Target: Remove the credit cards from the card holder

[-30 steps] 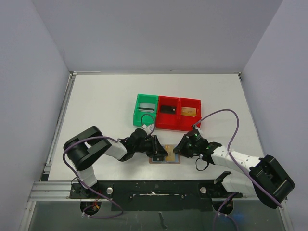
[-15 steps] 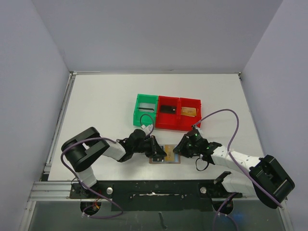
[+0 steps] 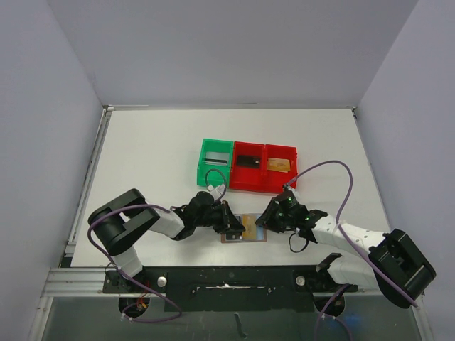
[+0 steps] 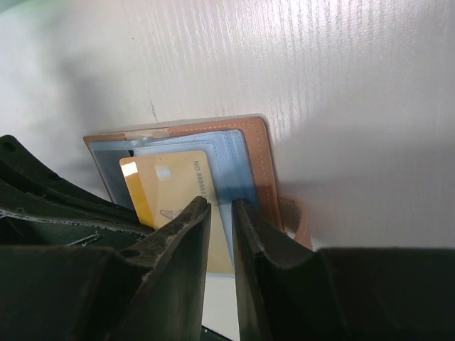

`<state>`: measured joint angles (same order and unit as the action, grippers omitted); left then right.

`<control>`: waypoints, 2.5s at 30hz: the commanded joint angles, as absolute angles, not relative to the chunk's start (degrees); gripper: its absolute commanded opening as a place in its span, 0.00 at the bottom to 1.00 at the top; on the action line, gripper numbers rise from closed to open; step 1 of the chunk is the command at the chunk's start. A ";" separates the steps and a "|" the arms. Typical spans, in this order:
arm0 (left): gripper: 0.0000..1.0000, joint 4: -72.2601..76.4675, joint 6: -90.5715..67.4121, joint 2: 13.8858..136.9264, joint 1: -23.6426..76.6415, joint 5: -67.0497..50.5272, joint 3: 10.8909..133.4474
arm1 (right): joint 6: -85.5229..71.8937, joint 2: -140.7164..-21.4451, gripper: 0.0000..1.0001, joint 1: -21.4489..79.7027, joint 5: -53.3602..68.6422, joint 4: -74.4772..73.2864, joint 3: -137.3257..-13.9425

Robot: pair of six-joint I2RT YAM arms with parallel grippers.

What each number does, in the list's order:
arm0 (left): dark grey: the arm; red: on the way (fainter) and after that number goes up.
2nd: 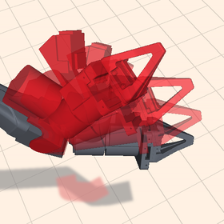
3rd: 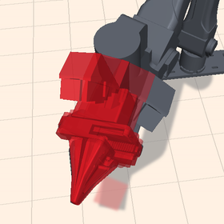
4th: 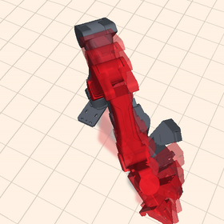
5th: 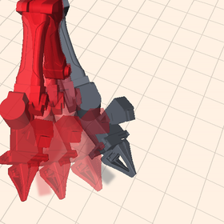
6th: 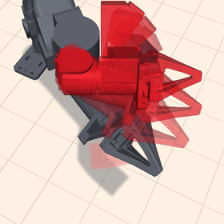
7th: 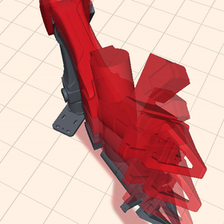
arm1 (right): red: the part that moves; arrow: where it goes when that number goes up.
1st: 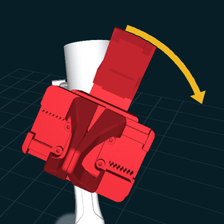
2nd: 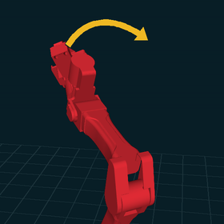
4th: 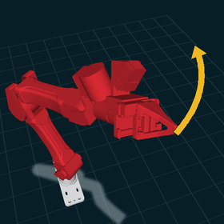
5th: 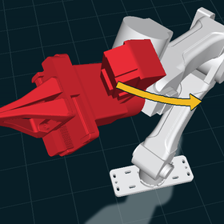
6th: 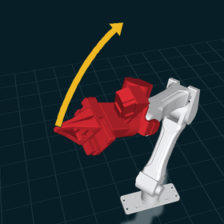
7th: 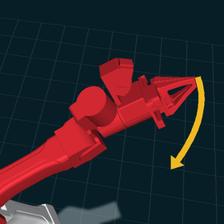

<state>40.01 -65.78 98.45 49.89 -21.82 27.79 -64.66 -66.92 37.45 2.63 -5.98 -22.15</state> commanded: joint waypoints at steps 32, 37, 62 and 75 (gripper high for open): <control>0.00 37.18 -64.60 97.83 50.06 -21.95 30.61 | -62.81 -69.47 0.30 37.70 3.91 -7.04 -25.85; 0.00 36.85 -64.59 97.09 49.99 -22.15 30.00 | -62.23 -70.46 0.30 37.71 3.92 -7.48 -26.50; 0.00 33.57 -63.01 93.66 48.69 -21.86 28.06 | -59.01 -68.57 0.32 38.21 6.78 -4.17 -27.64; 0.01 35.67 -63.93 94.96 48.86 -21.96 28.82 | -60.01 -73.97 0.34 41.57 2.11 -10.03 -32.73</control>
<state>33.19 -64.31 95.48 49.01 -21.67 27.90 -58.39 -71.94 41.63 5.96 -6.31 -31.77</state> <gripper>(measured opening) 0.008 0.353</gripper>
